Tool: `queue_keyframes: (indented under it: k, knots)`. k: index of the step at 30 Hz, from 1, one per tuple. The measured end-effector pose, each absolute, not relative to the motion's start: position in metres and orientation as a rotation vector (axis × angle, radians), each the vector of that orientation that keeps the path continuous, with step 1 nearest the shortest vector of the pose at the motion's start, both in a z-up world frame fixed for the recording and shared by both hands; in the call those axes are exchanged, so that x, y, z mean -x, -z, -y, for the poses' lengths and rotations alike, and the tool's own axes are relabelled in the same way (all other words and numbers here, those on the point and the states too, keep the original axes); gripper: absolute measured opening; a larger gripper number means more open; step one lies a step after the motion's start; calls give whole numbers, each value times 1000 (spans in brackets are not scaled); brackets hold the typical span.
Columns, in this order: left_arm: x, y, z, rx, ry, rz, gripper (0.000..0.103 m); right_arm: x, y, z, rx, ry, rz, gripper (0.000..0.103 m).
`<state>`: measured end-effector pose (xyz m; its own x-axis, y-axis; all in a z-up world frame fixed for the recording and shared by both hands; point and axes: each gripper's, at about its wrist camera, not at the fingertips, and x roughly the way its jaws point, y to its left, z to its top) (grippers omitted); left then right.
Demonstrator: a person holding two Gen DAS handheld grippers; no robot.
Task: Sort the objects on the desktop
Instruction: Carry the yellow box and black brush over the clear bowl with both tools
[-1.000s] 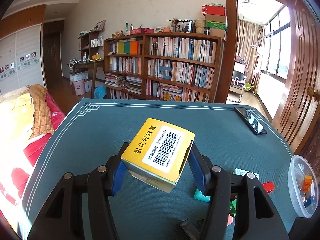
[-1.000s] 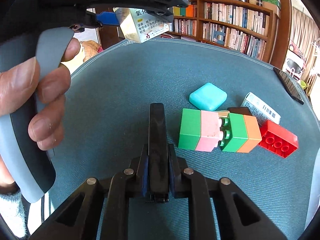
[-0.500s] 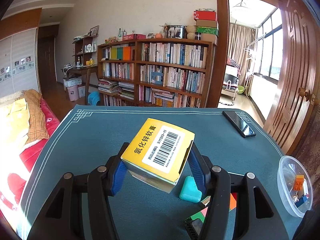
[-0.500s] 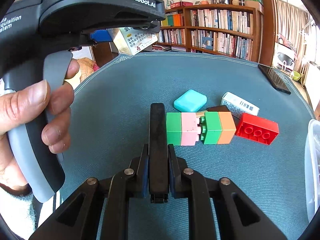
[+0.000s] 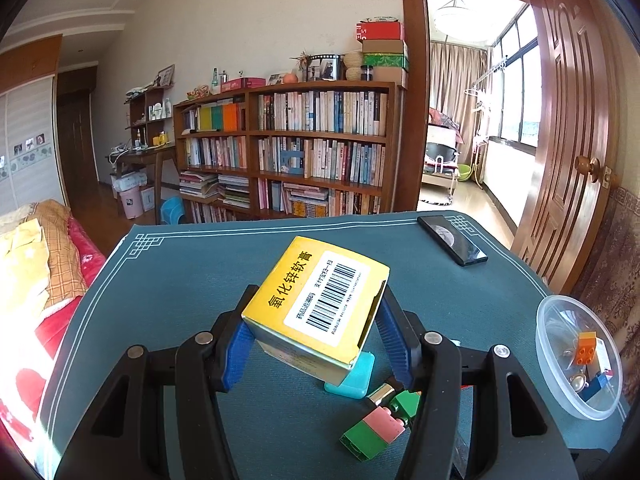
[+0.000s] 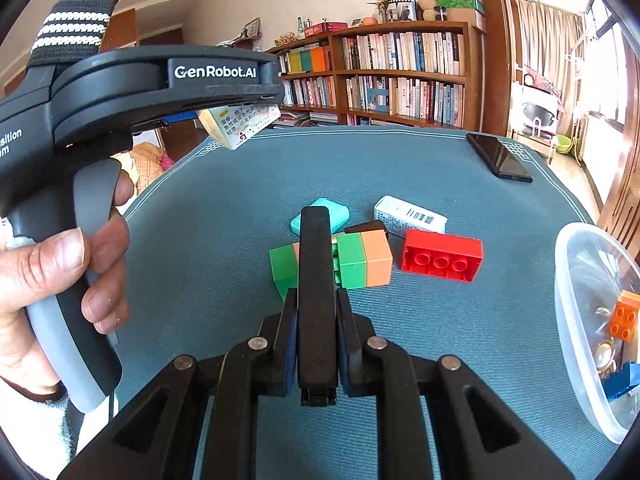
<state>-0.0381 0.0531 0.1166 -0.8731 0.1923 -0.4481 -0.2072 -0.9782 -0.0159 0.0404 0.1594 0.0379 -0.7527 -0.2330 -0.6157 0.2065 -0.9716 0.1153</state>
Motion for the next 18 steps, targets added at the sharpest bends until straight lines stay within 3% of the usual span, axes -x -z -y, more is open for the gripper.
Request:
queue_keyframes:
  k: [18]
  knots:
    - [29, -106, -85, 706, -2787, -129, 60, -60, -39, -235, -1004, 2919, 227, 18]
